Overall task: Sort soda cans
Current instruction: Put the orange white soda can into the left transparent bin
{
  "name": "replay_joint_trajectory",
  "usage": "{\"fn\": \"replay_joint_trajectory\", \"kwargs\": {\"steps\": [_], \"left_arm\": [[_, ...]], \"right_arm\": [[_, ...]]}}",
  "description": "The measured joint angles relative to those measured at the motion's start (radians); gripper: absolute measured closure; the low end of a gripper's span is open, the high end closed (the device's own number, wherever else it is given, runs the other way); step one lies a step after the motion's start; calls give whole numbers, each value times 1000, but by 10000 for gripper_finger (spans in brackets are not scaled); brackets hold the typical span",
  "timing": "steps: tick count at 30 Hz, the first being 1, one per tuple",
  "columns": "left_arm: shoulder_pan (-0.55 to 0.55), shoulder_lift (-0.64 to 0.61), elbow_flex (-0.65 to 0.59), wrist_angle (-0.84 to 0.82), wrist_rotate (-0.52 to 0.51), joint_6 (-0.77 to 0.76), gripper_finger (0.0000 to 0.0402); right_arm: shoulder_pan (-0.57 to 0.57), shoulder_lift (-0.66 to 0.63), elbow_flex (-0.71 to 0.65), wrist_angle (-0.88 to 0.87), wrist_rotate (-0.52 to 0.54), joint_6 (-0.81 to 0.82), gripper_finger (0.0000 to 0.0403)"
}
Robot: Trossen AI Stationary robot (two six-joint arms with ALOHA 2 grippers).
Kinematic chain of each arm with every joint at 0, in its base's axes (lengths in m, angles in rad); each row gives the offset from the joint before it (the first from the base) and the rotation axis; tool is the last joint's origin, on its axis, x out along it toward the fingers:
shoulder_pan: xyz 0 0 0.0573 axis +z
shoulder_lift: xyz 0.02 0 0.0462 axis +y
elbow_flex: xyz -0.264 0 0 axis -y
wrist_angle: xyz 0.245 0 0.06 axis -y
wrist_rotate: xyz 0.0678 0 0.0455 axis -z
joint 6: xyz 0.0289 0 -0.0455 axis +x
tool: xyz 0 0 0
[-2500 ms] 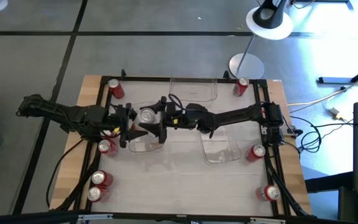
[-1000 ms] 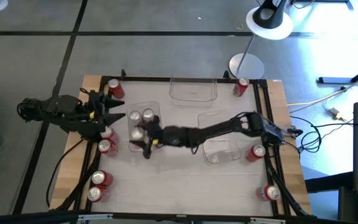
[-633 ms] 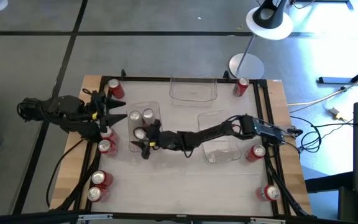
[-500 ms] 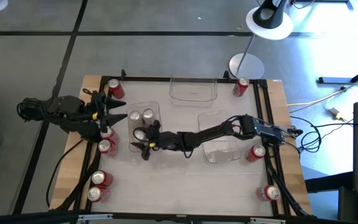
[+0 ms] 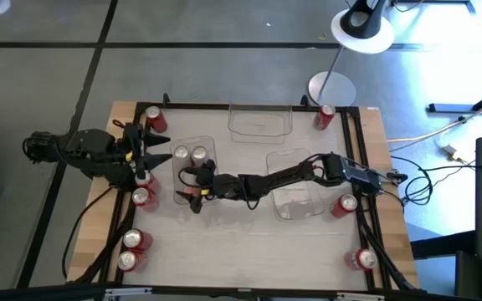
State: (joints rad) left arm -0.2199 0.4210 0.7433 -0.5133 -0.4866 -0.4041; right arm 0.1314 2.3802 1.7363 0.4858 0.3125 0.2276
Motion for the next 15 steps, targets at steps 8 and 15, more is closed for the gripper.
{"fn": "replay_joint_trajectory", "kwargs": {"steps": [8, 15], "left_arm": [[0, 0, 0, -7, 0, -6, 82], [0, 0, -1, -57, 0, -43, 82]], "right_arm": [[-1, -31, -8, 0, -3, -52, 44], [0, -133, -5, -70, -33, -72, 56]]}}
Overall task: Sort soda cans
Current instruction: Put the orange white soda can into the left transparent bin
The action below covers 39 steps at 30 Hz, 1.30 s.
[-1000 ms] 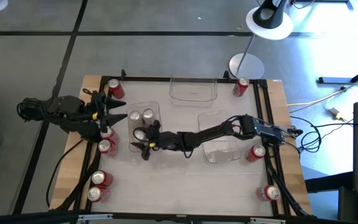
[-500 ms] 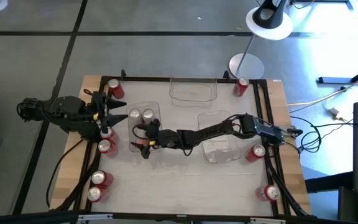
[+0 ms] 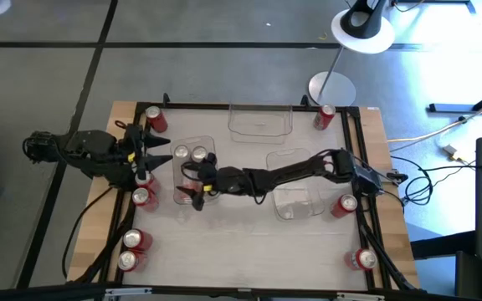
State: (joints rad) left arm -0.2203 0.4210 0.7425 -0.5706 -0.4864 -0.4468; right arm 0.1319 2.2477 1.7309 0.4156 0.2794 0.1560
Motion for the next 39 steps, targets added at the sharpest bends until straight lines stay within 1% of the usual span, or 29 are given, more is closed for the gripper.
{"fn": "replay_joint_trajectory", "kwargs": {"steps": [2, 7, 13, 17, 20, 23, 26, 28, 32, 34, 36, 39], "left_arm": [[0, 0, 0, -5, 0, -2, 82], [0, 0, 0, -5, 0, -1, 82], [0, 0, 0, -5, 0, 1, 82], [-3, 21, 0, -9, 10, 5, 82], [-5, 63, 0, -11, 15, 7, 82], [-5, 117, 7, -27, 20, -1, 82], [-5, 180, 54, -77, 57, -47, 82], [-5, 220, 102, -148, 83, -111, 82], [-5, 284, 197, -286, 168, -251, 82], [-4, 308, 219, -338, 226, -289, 82], [-1, 323, 221, -351, 280, -310, 82], [-2, 354, 204, -365, 322, -355, 82]], "right_arm": [[5, -17, -1, -41, -18, -5, 56], [14, -89, -1, -97, -20, -52, 56], [26, -168, -1, -199, -21, -52, 56], [33, -237, 1, -242, -90, -34, 56], [33, -278, 1, -312, -156, -32, 56], [33, -308, 1, -398, -171, -32, 56], [37, -318, 1, -472, -171, -27, 56], [40, -317, 1, -521, -166, -4, 56], [64, -306, 1, -552, -159, 27, 56], [77, -299, 1, -575, -148, 21, 56], [87, -288, 1, -591, -126, 19, 56], [87, -265, 1, -621, -109, 15, 56]]}}
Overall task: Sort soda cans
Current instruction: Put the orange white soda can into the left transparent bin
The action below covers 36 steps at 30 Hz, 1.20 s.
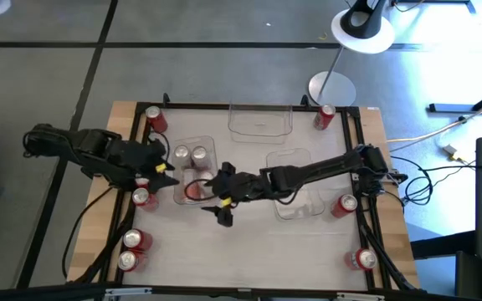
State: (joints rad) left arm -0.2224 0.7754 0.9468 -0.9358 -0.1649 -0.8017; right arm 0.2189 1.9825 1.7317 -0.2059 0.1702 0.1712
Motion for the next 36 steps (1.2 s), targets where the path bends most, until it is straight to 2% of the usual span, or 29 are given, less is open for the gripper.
{"fn": "replay_joint_trajectory", "kwargs": {"steps": [5, 8, 13, 17, 20, 30, 36], "left_arm": [[3, 60, -49, 5, 2, -61, 88], [2, 109, -71, 7, 2, -76, 121], [4, 188, -72, 10, -26, -74, 231], [43, 253, -72, 12, -71, -73, 329], [83, 303, -72, 2, -80, -57, 385], [241, 467, -72, 67, -60, 77, 399], [311, 553, -72, 60, -96, 77, 395]], "right_arm": [[-10, 48, 0, -46, 25, -40, 56], [-16, 73, 0, -68, 31, -71, 56], [-23, 72, -2, -115, 45, -121, 56], [-32, 68, -1, -101, 47, -149, 56], [-44, 68, -1, -116, 45, -150, 56], [-50, 68, -1, -148, 27, -154, 56], [-49, 67, -19, -153, 26, -125, 56]]}}
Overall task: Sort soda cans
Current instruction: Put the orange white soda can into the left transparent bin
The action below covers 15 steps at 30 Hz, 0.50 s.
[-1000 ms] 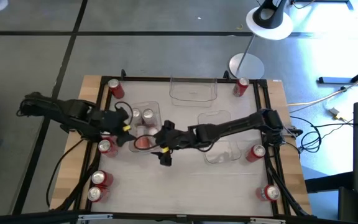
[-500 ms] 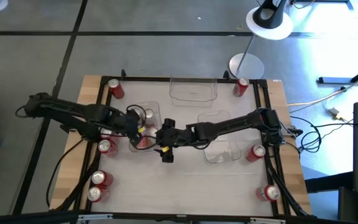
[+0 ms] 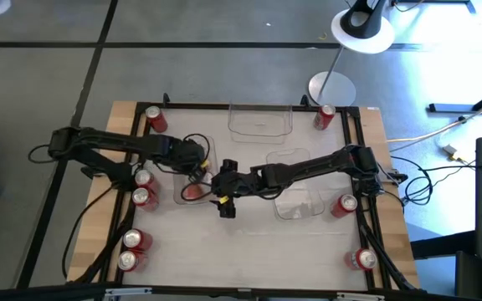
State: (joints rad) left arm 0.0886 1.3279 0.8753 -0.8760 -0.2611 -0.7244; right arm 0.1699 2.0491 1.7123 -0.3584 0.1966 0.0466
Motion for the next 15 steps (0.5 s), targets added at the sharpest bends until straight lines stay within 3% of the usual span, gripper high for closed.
{"fn": "replay_joint_trajectory", "kwargs": {"steps": [7, 15], "left_arm": [[-3, 74, 3, -1, -56, -49, 399], [1, 114, 5, 6, -30, -27, 399]], "right_arm": [[0, 0, -59, 17, -7, 74, 56], [0, 0, -60, 24, -24, 79, 56]]}}
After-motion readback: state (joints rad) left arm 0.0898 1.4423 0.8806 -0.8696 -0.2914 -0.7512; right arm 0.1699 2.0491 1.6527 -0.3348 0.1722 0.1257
